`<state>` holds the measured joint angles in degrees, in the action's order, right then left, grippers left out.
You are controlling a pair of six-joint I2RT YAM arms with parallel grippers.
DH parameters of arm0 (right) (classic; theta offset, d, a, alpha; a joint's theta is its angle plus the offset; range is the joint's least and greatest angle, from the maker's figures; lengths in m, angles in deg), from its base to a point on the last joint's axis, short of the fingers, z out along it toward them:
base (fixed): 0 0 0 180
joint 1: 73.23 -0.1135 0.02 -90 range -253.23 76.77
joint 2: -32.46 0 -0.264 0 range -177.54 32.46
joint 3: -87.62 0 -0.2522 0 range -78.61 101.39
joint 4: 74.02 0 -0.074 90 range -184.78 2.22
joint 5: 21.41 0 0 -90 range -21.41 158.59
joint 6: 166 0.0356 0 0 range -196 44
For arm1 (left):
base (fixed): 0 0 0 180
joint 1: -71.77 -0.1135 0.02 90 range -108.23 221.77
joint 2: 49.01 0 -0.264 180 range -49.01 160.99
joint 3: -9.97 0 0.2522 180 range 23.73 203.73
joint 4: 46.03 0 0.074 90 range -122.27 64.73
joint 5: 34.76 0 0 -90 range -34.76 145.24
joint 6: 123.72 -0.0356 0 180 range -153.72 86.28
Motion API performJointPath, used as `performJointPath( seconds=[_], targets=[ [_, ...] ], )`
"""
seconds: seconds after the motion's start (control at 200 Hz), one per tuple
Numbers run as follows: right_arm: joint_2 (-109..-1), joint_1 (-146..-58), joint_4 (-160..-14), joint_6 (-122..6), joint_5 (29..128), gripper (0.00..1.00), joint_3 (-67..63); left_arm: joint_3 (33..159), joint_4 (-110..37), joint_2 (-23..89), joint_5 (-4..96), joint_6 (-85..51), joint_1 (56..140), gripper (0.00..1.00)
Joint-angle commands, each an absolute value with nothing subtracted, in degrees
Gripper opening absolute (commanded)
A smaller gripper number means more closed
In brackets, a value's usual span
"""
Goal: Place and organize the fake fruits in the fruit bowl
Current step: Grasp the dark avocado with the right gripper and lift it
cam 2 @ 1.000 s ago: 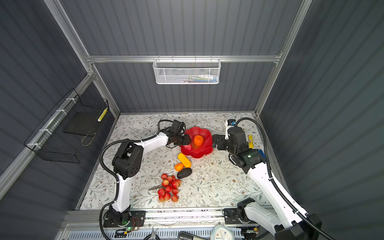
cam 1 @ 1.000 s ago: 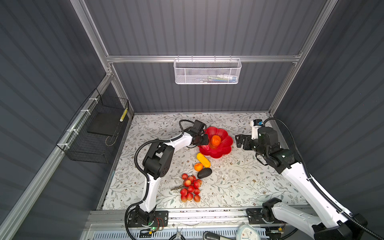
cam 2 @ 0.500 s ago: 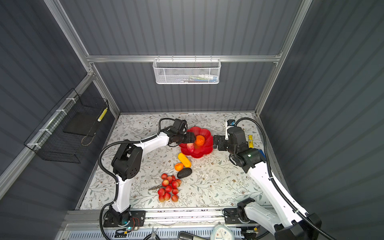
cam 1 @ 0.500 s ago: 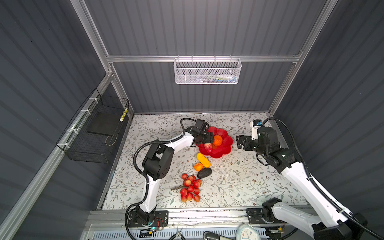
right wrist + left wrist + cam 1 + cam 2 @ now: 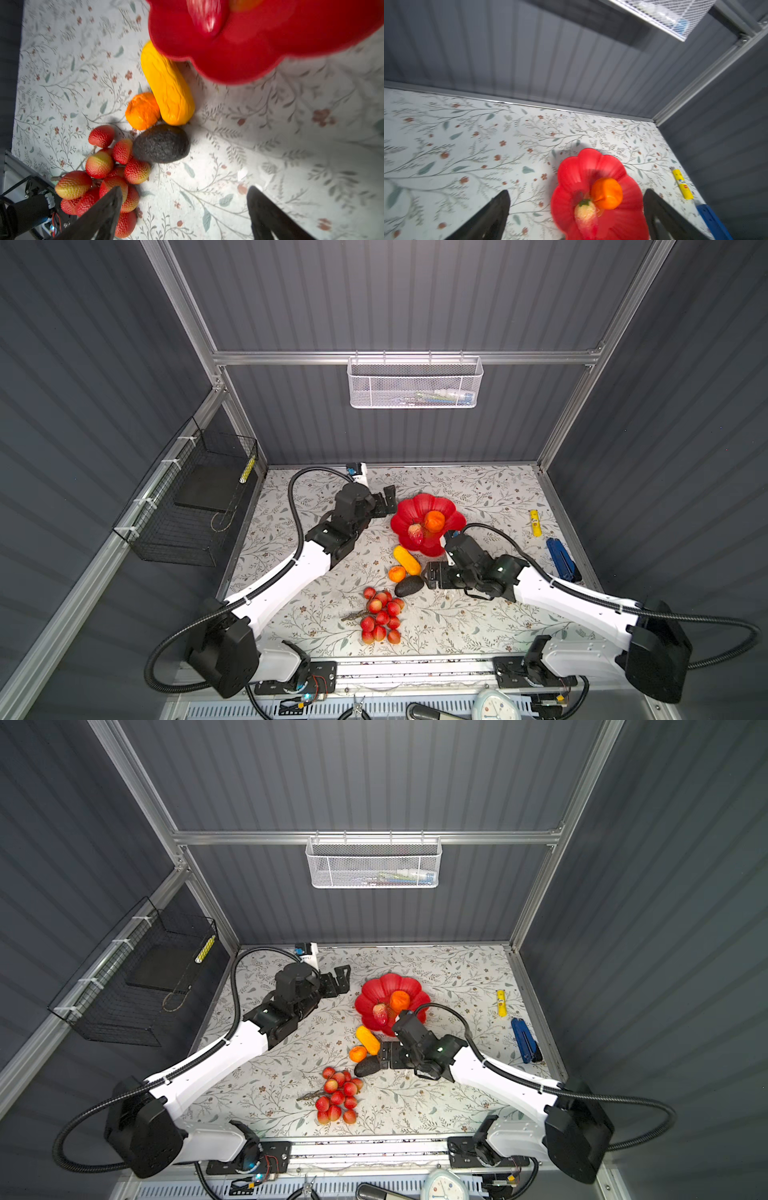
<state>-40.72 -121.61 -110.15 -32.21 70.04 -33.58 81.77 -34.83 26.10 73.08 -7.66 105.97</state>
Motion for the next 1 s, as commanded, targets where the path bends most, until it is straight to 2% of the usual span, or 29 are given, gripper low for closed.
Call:
performJointPath(
  seconds=[0.0,0.24,0.58,0.71,0.996],
  targets=[
    [-43.0,-123.9,-105.4,-23.4,72.3,0.93,-32.8,76.1,-32.5,21.3,79.3,-7.7,103.2,1.00],
    [-49.9,-125.0,-100.6,-18.3,73.8,0.93,-32.5,68.9,-27.6,12.7,78.5,-5.9,99.0,1.00],
    [-58.7,-125.2,-96.5,-14.8,73.9,0.87,-29.1,68.0,-24.1,9.1,80.3,-7.4,98.8,1.00],
    [-60.5,-125.2,-95.6,-13.5,73.7,0.78,-29.0,67.4,-23.6,8.0,80.8,-7.4,98.8,1.00],
    [-57.0,-125.2,-94.6,-12.5,70.8,0.46,-32.4,66.6,-23.5,6.7,81.9,-7.7,98.8,1.00]
  ],
)
